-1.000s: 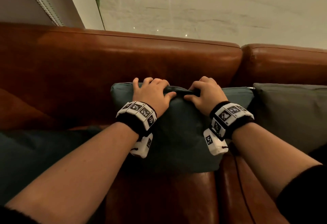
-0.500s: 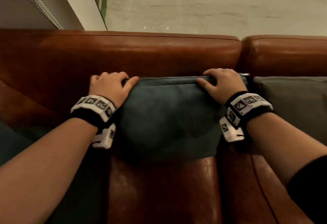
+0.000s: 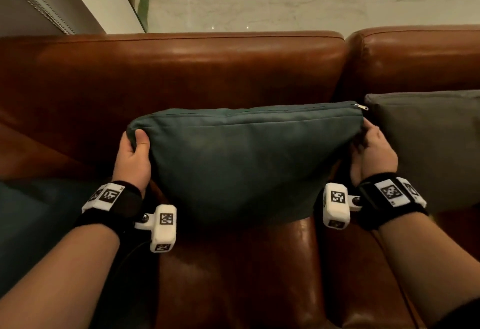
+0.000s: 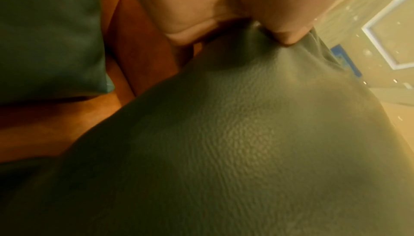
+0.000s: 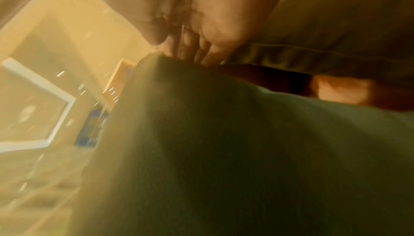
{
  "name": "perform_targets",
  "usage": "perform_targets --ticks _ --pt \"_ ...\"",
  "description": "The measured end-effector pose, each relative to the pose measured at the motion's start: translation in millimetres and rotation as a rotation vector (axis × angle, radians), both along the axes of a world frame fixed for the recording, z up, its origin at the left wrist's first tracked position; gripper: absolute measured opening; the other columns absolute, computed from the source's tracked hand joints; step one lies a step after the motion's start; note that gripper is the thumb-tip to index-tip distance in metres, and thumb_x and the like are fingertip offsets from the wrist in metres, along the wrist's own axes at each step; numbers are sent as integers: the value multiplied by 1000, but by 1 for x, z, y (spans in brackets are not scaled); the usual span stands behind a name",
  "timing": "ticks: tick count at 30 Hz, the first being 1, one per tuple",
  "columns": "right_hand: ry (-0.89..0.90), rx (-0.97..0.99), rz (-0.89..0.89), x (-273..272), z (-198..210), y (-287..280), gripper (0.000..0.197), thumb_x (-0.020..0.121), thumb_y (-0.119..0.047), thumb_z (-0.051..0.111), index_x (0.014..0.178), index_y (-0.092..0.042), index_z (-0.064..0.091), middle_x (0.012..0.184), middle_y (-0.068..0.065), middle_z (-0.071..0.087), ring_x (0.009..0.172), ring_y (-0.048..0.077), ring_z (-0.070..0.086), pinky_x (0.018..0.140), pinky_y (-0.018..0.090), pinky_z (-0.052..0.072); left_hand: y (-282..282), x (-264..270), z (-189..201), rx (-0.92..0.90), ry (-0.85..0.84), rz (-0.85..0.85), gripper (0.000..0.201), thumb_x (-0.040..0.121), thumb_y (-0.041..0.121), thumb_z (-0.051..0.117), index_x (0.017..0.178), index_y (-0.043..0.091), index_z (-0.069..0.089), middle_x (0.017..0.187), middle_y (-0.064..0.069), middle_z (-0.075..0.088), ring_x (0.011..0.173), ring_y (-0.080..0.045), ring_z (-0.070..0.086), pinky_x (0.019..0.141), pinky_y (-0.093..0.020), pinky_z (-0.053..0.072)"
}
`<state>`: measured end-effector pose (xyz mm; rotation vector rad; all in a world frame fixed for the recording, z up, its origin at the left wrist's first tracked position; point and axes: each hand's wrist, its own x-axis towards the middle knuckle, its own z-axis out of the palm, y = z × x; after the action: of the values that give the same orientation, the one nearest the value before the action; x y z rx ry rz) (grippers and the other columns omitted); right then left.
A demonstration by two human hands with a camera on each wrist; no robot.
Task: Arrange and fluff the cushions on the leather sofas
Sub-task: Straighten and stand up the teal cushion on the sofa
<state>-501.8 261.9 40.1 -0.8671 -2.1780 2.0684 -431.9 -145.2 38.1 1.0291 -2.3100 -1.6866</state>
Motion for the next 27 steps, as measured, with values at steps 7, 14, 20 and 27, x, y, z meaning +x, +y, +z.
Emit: perform_targets --ticks 7,14,20,27 --pt "-20 99 118 -3 -11 -16 31 89 -36 66 115 -19 65 98 -3 69 76 7 65 63 22 52 11 19 -13 175 -191 227 59 96 58 33 138 21 47 134 -7 55 124 -28 51 108 -37 37" --pt "113 240 -1 -9 -16 -12 7 91 -29 64 88 -23 65 74 -14 67 68 -6 59 66 13 47 8 -13 -9 -78 66 177 13 94 39 56 87 29 53 84 10 59 76 -7 57 84 -36 47" --pt "-148 -9 140 30 -73 -10 32 98 -38 48 122 -21 61 108 -5 69 102 9 65 75 18 50 16 32 -43 126 -238 224 67 98 59 25 143 14 44 148 -5 44 137 -24 39 111 -25 27" --pt "-21 209 -73 14 -78 -23 25 93 -29 62 107 -11 70 89 -1 67 65 -12 59 66 6 44 10 3 -65 74 8 271 24 95 36 54 77 20 53 90 -3 63 92 -16 58 86 -28 44"
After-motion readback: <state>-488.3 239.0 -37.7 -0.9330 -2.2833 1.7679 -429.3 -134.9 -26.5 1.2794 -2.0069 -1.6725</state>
